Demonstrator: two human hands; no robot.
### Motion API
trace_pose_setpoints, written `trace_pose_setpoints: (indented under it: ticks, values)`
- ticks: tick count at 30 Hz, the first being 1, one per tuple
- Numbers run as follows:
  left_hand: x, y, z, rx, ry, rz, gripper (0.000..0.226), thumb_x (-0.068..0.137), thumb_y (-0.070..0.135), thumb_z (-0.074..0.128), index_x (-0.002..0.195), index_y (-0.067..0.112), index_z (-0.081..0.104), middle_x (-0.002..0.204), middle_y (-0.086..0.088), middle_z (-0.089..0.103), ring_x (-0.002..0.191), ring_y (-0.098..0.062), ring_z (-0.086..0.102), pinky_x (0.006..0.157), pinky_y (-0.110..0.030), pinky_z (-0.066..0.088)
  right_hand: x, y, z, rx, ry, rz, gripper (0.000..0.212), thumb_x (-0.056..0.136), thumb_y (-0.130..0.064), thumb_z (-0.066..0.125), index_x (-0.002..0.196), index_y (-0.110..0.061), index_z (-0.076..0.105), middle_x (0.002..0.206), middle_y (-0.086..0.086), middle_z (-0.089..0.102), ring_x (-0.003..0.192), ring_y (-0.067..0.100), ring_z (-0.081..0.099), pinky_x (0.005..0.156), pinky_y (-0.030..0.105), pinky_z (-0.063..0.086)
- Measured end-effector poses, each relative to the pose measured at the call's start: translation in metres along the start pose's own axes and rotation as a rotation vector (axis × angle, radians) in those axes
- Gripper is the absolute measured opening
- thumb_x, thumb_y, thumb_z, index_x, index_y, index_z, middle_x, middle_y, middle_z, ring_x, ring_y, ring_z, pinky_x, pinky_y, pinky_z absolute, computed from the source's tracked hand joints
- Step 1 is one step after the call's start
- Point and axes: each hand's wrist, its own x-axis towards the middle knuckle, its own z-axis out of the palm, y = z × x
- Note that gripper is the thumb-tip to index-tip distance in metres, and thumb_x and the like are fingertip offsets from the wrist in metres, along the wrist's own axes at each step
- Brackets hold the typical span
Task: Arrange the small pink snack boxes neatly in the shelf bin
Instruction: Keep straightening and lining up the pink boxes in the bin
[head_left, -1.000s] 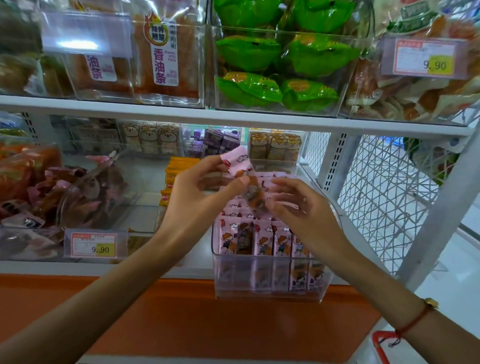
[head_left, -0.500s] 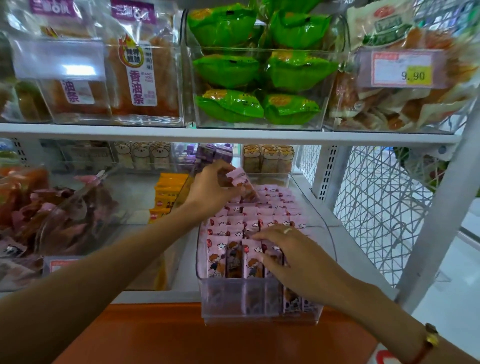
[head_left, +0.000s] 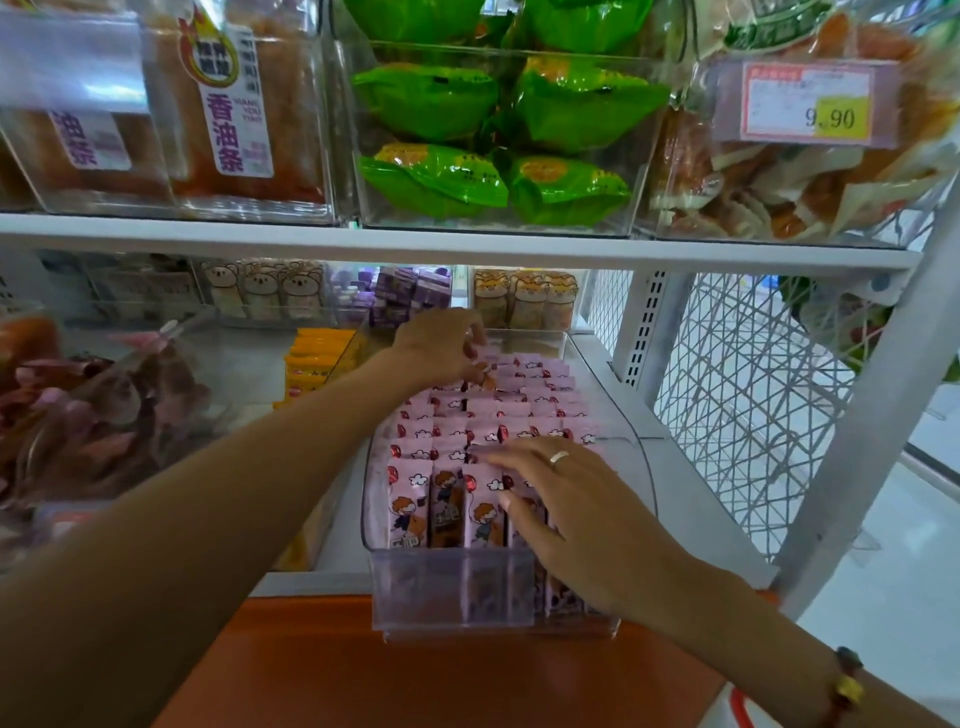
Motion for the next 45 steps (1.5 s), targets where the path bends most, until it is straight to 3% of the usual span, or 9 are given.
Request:
trace_pose_setpoints:
  ticks: [7, 15, 21, 26, 30, 34, 37, 40, 45]
  values:
    - [-0.004, -0.004, 0.005, 0.237, -0.276, 0.0, 0.038, 0.1, 0.039, 0.043, 0.12, 0.015, 0.065, 0.124, -0.004, 0.063, 0.109, -0.021, 0.058, 0.095, -0.036, 0.04, 0.001, 0.001, -0.002, -0.008, -0.01, -0.002, 0.043, 0.1, -0.042, 0.031, 0.143, -0.038, 0.031, 0.145, -0.018, 0.033, 0.132, -0.002, 0.022, 0.104, 0.014, 0.005]
    - [-0.019, 0.006, -0.004, 0.226, -0.16, 0.133, 0.03, 0.093, 0.042, 0.055, 0.112, 0.023, 0.067, 0.121, 0.002, 0.064, 0.108, -0.017, 0.058, 0.087, -0.031, 0.045, 0.005, -0.006, -0.008, -0.036, 0.135, -0.022, 0.038, 0.093, -0.033, 0.055, 0.131, -0.03, 0.053, 0.134, -0.011, 0.051, 0.127, 0.005, 0.039, 0.105, 0.017, 0.017]
    - [-0.023, 0.011, 0.009, 0.215, 0.073, 0.023, 0.017, 0.095, 0.034, 0.055, 0.096, 0.023, 0.068, 0.109, 0.003, 0.067, 0.1, -0.018, 0.06, 0.075, -0.028, 0.037, 0.003, -0.009, -0.003, 0.004, 0.026, -0.018, 0.037, 0.097, -0.046, 0.04, 0.132, -0.036, 0.048, 0.136, -0.016, 0.049, 0.124, 0.001, 0.041, 0.111, 0.025, 0.026]
    - [-0.038, 0.023, 0.002, -0.214, 0.37, -0.123, 0.011, 0.098, 0.022, 0.049, 0.098, 0.024, 0.06, 0.105, 0.006, 0.065, 0.09, -0.013, 0.062, 0.074, -0.033, 0.055, 0.003, -0.009, -0.001, -0.003, 0.051, -0.007, 0.034, 0.098, -0.041, 0.041, 0.131, -0.035, 0.051, 0.134, -0.015, 0.05, 0.121, 0.003, 0.044, 0.105, 0.022, 0.029]
    - [-0.071, 0.034, -0.008, -0.604, 0.68, -0.206, 0.005, 0.1, 0.027, 0.046, 0.101, 0.025, 0.051, 0.092, 0.008, 0.059, 0.071, -0.004, 0.055, 0.053, -0.018, 0.044, 0.002, -0.007, 0.001, -0.019, 0.049, 0.001, 0.035, 0.099, -0.042, 0.039, 0.132, -0.036, 0.049, 0.136, -0.016, 0.048, 0.123, 0.002, 0.042, 0.106, 0.021, 0.029]
    - [-0.111, 0.046, -0.026, -0.929, 0.889, -0.158, 0.005, 0.098, 0.023, 0.051, 0.098, 0.019, 0.054, 0.086, 0.013, 0.059, 0.075, 0.009, 0.057, 0.066, -0.01, 0.047, 0.002, -0.008, -0.004, -0.027, 0.031, -0.005, 0.035, 0.098, -0.042, 0.039, 0.132, -0.036, 0.048, 0.136, -0.016, 0.047, 0.124, 0.0, 0.038, 0.104, 0.017, 0.022]
    - [-0.139, 0.055, -0.035, -0.981, 0.882, -0.069, 0.007, 0.096, 0.022, 0.054, 0.09, 0.026, 0.056, 0.083, 0.015, 0.061, 0.076, 0.014, 0.058, 0.069, -0.008, 0.048, 0.005, -0.018, -0.014, 0.056, 0.13, 0.034, 0.033, 0.098, -0.041, 0.038, 0.122, -0.029, 0.058, 0.125, -0.012, 0.057, 0.114, 0.001, 0.047, 0.102, 0.022, 0.035]
    - [-0.158, 0.057, -0.034, -1.018, 0.814, -0.056, 0.004, 0.094, 0.026, 0.055, 0.091, 0.027, 0.058, 0.082, 0.017, 0.065, 0.081, 0.005, 0.062, 0.074, -0.017, 0.054, 0.008, -0.036, -0.024, 0.517, 0.312, 0.155, 0.041, 0.088, -0.06, 0.04, 0.115, -0.032, 0.055, 0.112, -0.017, 0.059, 0.099, -0.005, 0.055, 0.087, 0.02, 0.047]
    - [-0.17, 0.058, -0.028, -1.14, 0.638, -0.061, 0.011, 0.09, 0.032, 0.057, 0.097, 0.025, 0.062, 0.091, 0.007, 0.07, 0.089, -0.01, 0.068, 0.079, -0.028, 0.056, 0.012, -0.057, -0.025, 0.728, 0.175, 0.121, 0.056, 0.083, -0.058, 0.052, 0.133, -0.033, 0.043, 0.119, -0.017, 0.054, 0.099, -0.017, 0.053, 0.072, 0.001, 0.043]
